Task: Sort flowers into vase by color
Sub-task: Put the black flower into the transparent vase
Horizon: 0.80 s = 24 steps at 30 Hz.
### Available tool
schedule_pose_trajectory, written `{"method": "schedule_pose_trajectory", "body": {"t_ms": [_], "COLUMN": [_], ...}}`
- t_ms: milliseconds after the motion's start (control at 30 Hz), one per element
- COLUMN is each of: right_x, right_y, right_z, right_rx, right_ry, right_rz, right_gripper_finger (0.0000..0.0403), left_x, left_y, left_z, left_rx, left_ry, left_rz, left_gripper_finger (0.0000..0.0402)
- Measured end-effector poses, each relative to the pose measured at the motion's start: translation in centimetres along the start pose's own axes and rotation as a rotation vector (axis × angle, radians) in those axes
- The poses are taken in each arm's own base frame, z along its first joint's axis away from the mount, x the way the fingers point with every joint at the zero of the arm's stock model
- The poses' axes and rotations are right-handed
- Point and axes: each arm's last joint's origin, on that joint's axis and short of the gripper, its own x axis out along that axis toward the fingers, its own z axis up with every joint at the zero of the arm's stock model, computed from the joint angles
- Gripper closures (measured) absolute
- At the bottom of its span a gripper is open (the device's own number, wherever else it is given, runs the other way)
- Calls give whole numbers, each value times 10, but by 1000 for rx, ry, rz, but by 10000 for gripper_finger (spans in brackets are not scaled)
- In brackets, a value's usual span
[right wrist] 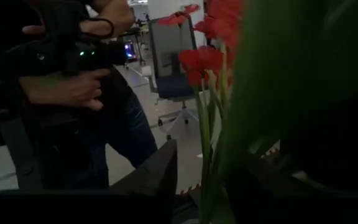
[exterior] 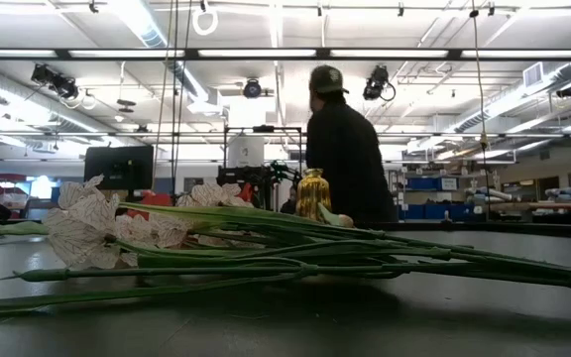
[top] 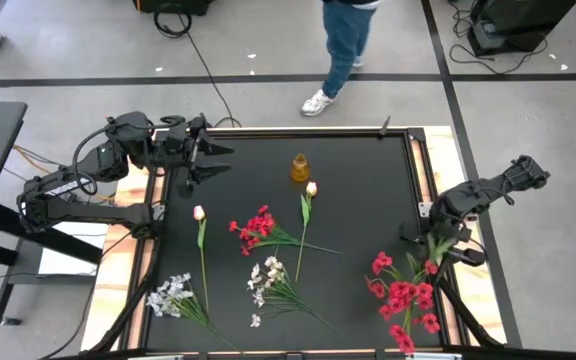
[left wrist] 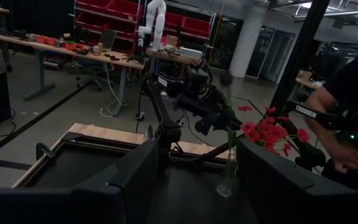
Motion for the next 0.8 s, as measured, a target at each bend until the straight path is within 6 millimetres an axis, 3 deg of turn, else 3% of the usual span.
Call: {"method": "schedule_pose_trajectory", "body": {"t_ms": [167, 433, 800], "right_x": [0, -1, -13], "right_y": [0, 3, 17], "right_z": [-5, -12, 31], "right_rx": [102, 197, 58], "right_ry": [43, 117, 8], "right_rz": [-8, 66, 75], "right_gripper_finger": [245, 242, 233], "left_x": [0, 0, 0], "left_y": [0, 0, 0], "left_z": [0, 0, 0], "left_rx": [0, 0, 0], "left_ry": [0, 0, 0], "left_rz": [0, 0, 0], "left_gripper_finger": [177, 177, 177]}}
